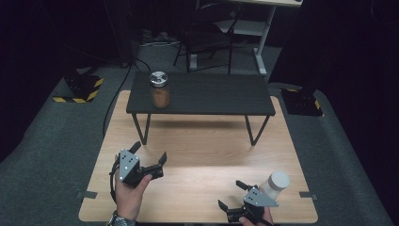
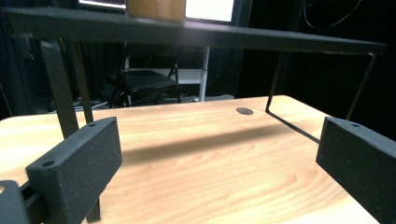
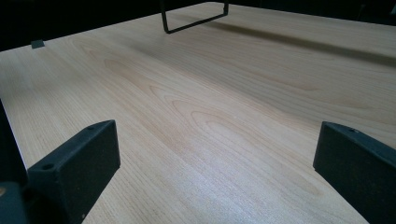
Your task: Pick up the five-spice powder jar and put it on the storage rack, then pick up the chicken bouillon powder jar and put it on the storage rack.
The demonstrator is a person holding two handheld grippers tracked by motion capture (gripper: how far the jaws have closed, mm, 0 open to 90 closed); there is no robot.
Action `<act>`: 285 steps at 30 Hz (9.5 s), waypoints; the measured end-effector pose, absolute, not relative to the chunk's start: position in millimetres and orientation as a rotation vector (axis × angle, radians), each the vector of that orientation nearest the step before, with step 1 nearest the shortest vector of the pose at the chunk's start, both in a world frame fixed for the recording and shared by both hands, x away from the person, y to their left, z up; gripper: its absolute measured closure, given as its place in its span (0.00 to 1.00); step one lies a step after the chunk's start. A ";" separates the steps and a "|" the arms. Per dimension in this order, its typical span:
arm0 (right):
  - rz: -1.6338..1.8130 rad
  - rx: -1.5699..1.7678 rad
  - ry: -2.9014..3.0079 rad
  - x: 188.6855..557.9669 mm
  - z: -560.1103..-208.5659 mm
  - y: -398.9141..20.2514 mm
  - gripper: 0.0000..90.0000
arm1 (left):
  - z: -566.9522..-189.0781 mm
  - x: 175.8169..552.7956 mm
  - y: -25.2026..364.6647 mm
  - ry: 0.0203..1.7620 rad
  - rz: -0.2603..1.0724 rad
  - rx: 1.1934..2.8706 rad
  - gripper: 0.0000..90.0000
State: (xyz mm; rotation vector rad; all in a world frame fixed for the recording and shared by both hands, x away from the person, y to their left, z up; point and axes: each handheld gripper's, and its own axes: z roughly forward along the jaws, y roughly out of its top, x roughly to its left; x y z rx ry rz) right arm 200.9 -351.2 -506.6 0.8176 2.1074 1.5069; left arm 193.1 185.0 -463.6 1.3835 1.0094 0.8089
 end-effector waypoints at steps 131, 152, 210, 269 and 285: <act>1.354 0.961 1.606 139.2 -468.6 -406.7 0.00 | -513.6 177.4 182.5 1.040 0.633 1.650 0.00; 1.405 1.043 1.651 151.3 -492.8 -425.2 0.03 | -513.3 179.2 182.1 1.027 0.628 1.659 0.00; 1.440 1.002 1.764 175.8 -467.5 -385.2 0.37 | -503.7 185.8 176.2 1.065 0.633 1.723 0.00; 1.505 0.908 1.796 260.1 -347.4 -335.5 0.37 | -506.6 188.2 185.8 1.075 0.580 1.684 0.01; 1.511 0.900 1.770 280.3 -317.1 -322.5 0.37 | -506.8 189.2 187.7 1.064 0.569 1.687 0.01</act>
